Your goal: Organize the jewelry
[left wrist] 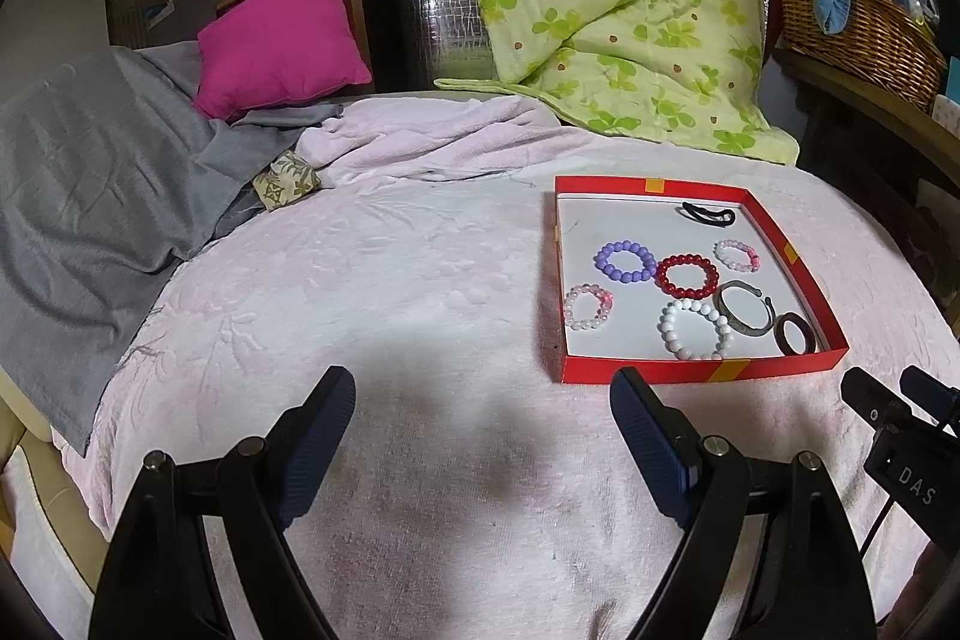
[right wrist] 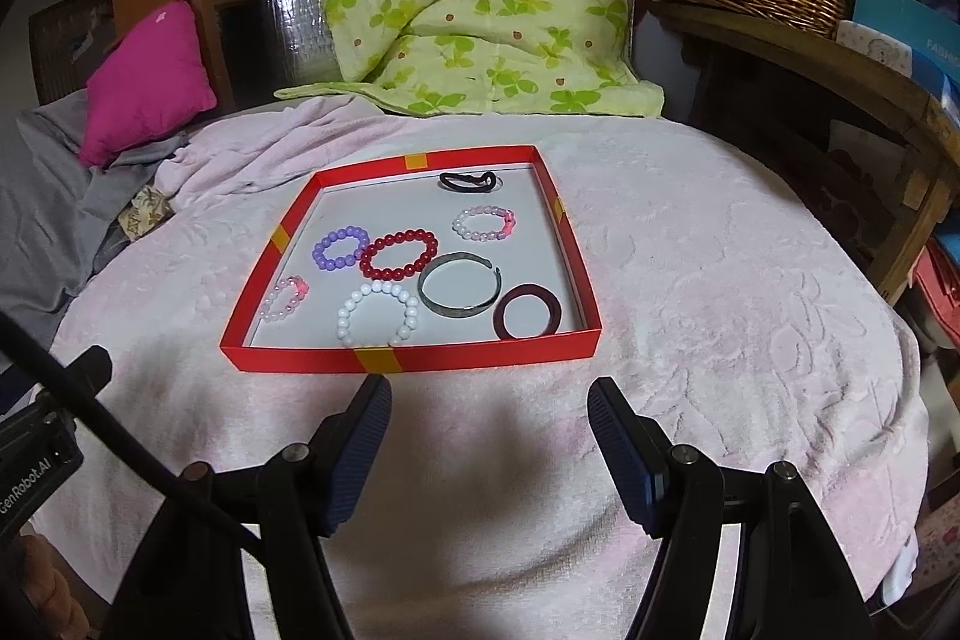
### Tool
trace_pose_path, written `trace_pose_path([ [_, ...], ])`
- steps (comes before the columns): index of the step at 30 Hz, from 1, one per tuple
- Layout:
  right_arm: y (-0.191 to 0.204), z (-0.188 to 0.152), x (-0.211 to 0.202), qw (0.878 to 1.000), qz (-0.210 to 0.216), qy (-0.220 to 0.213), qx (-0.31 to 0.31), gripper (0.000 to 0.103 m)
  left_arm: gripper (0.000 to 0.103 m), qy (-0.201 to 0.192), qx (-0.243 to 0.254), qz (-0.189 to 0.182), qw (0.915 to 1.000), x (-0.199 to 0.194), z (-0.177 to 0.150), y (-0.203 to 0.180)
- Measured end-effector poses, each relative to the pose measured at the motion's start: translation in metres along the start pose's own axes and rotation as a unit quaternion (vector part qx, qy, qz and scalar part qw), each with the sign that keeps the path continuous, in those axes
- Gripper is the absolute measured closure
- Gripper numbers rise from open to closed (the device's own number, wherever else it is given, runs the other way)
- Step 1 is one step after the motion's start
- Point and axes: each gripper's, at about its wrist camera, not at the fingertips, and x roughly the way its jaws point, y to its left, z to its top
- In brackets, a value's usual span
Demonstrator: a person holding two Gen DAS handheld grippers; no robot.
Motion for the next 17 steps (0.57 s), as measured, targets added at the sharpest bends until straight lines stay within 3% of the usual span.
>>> trace_pose_path([
  [17, -0.009, 0.003, -0.001, 1.000, -0.003, -0.006, 0.003, 0.031, 0.016, -0.008, 0.015, 0.001, 0.9999, 0.000, -0.002, -0.010],
])
